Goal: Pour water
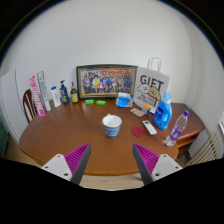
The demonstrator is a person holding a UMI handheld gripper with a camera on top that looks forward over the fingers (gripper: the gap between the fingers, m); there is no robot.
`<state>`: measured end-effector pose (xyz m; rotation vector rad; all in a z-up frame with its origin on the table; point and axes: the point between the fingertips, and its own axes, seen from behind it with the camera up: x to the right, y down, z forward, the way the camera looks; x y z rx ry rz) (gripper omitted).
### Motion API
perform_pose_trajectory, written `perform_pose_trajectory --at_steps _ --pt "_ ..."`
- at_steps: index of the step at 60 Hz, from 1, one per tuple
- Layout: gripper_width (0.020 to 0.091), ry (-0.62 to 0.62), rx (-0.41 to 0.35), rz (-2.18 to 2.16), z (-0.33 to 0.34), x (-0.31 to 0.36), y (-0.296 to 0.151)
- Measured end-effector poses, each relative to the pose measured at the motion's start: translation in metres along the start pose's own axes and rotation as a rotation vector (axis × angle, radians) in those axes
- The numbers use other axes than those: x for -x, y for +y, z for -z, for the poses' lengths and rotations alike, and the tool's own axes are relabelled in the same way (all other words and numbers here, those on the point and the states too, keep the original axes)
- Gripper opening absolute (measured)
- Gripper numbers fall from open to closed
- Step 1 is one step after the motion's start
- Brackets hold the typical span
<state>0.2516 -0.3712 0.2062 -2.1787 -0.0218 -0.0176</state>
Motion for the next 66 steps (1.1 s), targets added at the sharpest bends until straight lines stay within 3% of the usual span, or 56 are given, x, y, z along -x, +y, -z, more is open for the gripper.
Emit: perform_pose_trajectory --at_steps 15,25,42,48,51,53,58,66 --pt "0.0862 0.134 -0.004 -0.03 -0.041 -0.189 0.038" --pt "0.0855 0.169 -0.046 -0.084 -0.086 -0.294 0.046" --pt "0.0839 0.103 -0.183 -0.078 -0.189 -0.36 0.016" --pt "0.073 0.087 -0.204 -0.079 -0.212 -0.355 0.011" --pt "0.0619 0.093 -0.222 -0.08 -0.218 -0.359 0.008" --pt "0.0504 0.115 -0.234 -0.075 -0.22 -0.365 0.007" --pt "0.0477 0.118 -0.259 -0.079 -0.221 -0.363 0.005" --pt "0.0344 0.135 -0.241 -0.048 -0.22 -0.365 0.007"
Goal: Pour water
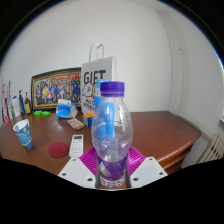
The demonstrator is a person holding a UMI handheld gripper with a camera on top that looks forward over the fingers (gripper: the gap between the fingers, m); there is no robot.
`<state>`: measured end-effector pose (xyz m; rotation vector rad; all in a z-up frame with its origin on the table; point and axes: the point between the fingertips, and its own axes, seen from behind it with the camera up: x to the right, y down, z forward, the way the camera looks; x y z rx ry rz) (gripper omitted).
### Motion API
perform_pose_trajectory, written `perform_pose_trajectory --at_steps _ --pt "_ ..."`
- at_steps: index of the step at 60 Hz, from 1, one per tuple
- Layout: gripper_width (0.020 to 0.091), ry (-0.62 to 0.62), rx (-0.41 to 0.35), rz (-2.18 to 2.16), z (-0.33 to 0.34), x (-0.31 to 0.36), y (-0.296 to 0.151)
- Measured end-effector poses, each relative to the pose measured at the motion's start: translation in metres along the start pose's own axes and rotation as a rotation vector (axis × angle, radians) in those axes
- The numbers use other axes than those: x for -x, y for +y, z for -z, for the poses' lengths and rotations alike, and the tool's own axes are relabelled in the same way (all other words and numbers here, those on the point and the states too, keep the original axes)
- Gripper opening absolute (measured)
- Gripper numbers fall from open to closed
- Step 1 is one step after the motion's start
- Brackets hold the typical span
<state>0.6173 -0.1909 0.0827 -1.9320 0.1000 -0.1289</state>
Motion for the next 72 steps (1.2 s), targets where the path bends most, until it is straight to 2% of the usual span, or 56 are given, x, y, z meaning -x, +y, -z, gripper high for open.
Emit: perform_pose_trajectory --at_steps 7,16,26,33,47,55,63,72 --pt "0.0331 0.058 -0.008 0.144 0.0 0.003 -0.017" --pt "0.0332 0.124 -0.056 0.329 0.009 0.021 -0.065" --pt "0.0331 0.197 -0.096 0.643 0.007 0.068 -0.122" --pt "0.033 0.232 -0.104 0.957 -0.001 0.115 -0.145" --pt "0.0331 0.265 -0.155 1.54 -0.025 0.194 -0.16" --pt "0.0332 0.273 -0.157 1.783 -0.034 0.223 -0.155" --pt "0.0331 0.273 -0.234 2.016 -0.04 0.253 -0.152" --pt "0.0333 0.258 -0.199 2.065 -0.048 0.253 -0.144"
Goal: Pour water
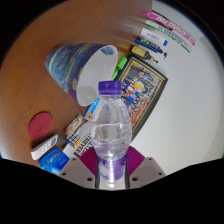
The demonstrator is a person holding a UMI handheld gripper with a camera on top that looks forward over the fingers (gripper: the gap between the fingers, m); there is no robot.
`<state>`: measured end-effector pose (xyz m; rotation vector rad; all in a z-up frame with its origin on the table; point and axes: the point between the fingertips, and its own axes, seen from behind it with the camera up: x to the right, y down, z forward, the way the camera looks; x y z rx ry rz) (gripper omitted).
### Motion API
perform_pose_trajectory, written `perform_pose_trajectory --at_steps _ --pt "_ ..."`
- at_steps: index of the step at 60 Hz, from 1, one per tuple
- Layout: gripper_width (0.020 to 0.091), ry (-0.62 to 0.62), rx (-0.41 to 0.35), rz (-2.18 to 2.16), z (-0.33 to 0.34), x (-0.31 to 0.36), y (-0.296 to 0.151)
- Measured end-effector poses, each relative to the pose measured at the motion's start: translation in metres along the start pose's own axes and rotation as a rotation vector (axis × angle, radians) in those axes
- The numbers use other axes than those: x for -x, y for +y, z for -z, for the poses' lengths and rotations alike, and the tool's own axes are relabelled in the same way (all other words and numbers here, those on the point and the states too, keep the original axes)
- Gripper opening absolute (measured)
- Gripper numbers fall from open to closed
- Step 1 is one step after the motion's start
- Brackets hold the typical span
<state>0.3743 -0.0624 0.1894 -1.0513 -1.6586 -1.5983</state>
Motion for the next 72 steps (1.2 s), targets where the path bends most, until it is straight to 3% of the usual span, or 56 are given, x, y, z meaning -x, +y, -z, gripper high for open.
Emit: perform_pose_trajectory --at_steps 12,25,32,49,64,72 --pt "0.0331 -0.01 -0.025 -0.151 0.005 -0.007 0.007" --pt "0.0332 -0.058 -0.072 -0.746 0.014 -0.038 0.026" --pt "0.0331 -0.128 -0.14 -1.133 0.02 -0.043 0.02" --pt "0.0334 -0.344 -0.171 -1.862 -0.004 0.031 -0.003" --pt "0.0336 -0.417 -0.129 -2.012 -0.013 0.101 -0.035" --pt "0.0395 -0.34 -0.141 -2.04 -0.009 0.102 -0.029"
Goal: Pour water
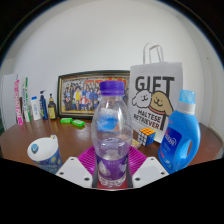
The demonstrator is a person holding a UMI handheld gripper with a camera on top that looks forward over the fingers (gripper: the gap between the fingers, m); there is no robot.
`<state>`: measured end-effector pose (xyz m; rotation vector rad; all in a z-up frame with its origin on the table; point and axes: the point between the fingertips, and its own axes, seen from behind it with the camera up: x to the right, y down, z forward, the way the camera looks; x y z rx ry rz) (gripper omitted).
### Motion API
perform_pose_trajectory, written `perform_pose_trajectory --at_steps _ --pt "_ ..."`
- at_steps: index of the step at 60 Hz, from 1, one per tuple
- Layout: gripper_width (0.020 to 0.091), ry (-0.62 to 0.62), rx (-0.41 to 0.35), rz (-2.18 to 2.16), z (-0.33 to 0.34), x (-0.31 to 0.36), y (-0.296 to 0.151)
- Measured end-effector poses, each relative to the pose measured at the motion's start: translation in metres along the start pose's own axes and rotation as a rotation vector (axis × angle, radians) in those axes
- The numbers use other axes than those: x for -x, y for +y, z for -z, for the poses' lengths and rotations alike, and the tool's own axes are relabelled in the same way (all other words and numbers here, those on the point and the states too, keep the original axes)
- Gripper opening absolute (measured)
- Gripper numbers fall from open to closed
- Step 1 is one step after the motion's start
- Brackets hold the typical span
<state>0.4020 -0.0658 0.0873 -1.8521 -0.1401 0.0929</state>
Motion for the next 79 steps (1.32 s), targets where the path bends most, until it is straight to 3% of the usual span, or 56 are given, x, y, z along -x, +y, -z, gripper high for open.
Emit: perform_pose_trajectory --at_steps 9,17,20,39,57,79 --pt "0.0515 0.034 0.036 -0.025 0.001 -0.003 0.002" --pt "0.087 0.043 0.085 -0.04 0.014 0.001 0.0" --pt "0.0838 0.067 0.108 -0.032 0.024 0.0 -0.003" --pt "0.0853 0.181 0.304 -0.006 0.143 0.042 -0.019" --pt "0.0855 0.239 0.328 -0.004 0.248 0.102 -0.052" --pt "0.0852 0.296 0.308 0.018 0.287 0.105 -0.06"
